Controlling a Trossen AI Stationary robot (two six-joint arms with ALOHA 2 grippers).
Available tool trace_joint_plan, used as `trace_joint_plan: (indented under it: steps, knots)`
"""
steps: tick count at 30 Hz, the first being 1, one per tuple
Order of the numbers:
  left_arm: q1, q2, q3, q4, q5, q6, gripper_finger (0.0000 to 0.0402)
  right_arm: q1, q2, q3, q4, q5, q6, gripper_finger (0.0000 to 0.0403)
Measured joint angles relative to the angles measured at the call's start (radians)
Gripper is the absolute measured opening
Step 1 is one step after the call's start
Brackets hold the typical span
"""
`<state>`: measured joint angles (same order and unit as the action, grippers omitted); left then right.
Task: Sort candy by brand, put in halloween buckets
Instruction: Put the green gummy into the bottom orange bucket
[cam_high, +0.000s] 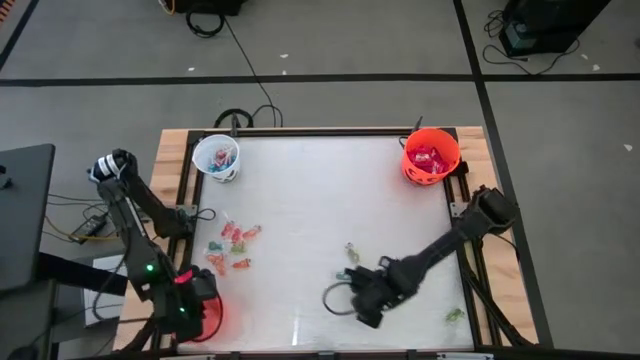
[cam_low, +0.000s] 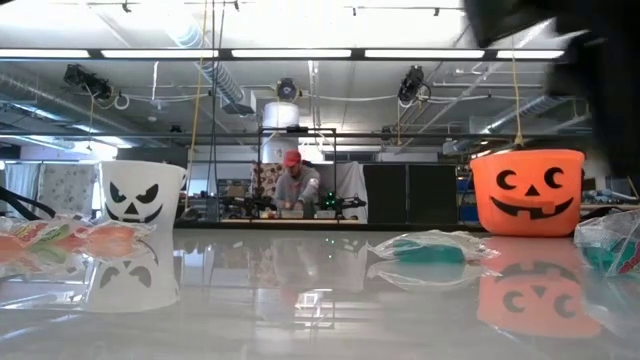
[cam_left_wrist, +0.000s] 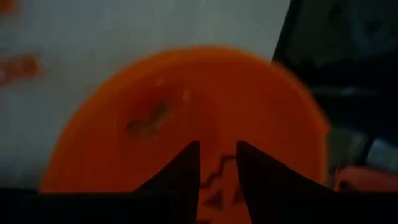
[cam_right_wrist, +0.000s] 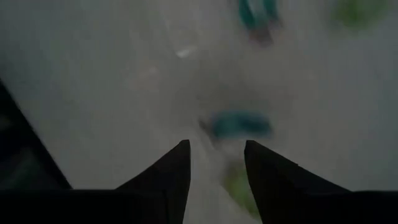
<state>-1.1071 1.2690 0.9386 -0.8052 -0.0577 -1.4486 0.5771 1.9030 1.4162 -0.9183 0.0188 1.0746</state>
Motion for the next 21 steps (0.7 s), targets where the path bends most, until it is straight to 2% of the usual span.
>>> trace_joint_plan:
  steps: [6,9,13,21]
  knots:
    - [0.002,-0.058,0.000,0.003,-0.158,-0.057,0.0110,0.130,-0.027,0.000,-0.184,-0.016,0.078,0.0165]
    - [0.014,-0.061,0.000,0.054,-0.225,-0.039,0.0110,0.208,-0.027,-0.001,-0.219,-0.044,0.090,0.0165]
    - [0.025,-0.060,0.000,0.127,-0.262,0.018,0.0110,0.320,-0.025,-0.022,-0.237,-0.112,0.100,0.0164]
    - [0.043,-0.060,0.001,0.168,-0.293,0.083,0.0098,0.517,-0.026,-0.022,-0.321,-0.107,0.043,0.0165]
